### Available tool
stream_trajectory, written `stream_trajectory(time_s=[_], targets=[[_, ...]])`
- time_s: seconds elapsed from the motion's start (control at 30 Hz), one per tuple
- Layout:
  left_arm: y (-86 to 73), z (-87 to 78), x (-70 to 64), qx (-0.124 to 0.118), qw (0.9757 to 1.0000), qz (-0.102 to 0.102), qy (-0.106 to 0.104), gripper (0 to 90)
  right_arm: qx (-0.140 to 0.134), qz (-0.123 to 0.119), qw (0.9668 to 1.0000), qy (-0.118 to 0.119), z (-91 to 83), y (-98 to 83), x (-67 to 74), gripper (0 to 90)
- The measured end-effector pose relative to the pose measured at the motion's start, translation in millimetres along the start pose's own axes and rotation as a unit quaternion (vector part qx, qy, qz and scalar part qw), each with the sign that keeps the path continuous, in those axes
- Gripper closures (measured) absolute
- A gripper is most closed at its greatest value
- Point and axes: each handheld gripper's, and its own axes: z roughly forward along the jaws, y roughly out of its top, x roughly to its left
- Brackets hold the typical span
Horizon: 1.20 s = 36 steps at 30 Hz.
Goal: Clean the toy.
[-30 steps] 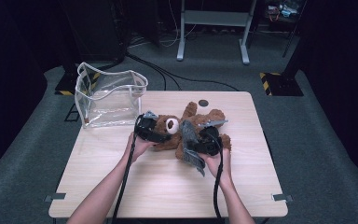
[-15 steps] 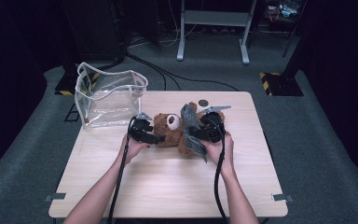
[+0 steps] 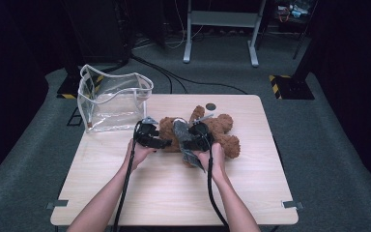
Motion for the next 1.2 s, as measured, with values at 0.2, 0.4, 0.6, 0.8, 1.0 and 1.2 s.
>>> stream_trajectory(time_s=[0.2,0.4,0.6,0.8,1.0,1.2], targets=[[-2.3,1.8,2.2,0.004,0.9999,-0.008,-0.005,20.7,0.018,0.003,0.9995,-0.027,8.0,-25.3,-10.9,73.1],[-2.0,-9.1,4.2,-0.006,1.0,-0.004,-0.002,21.6,0.018,-0.016,0.9978,-0.062,-2.4,-31.3,-9.0,73.1],[-5.4,-18.6,13.9,-0.012,0.9998,-0.011,0.013,22.2,-0.009,-0.046,0.997,-0.061,-14.6,-19.5,7.7,72.9],[-12.0,-18.1,18.4,-0.007,0.9997,-0.018,0.015,22.4,-0.041,-0.05,0.9975,-0.027,-33.0,1.0,19.6,72.9],[-14.0,-23.6,9.5,-0.016,0.9996,-0.001,0.023,22.4,-0.056,-0.032,0.9974,-0.032,-37.8,-2.6,7.6,72.8],[-15.2,-29.5,-14.9,-0.036,0.9991,0.01,0.022,21.0,-0.07,0.007,0.9961,-0.052,-57.4,-32.8,-30.2,72.8]])
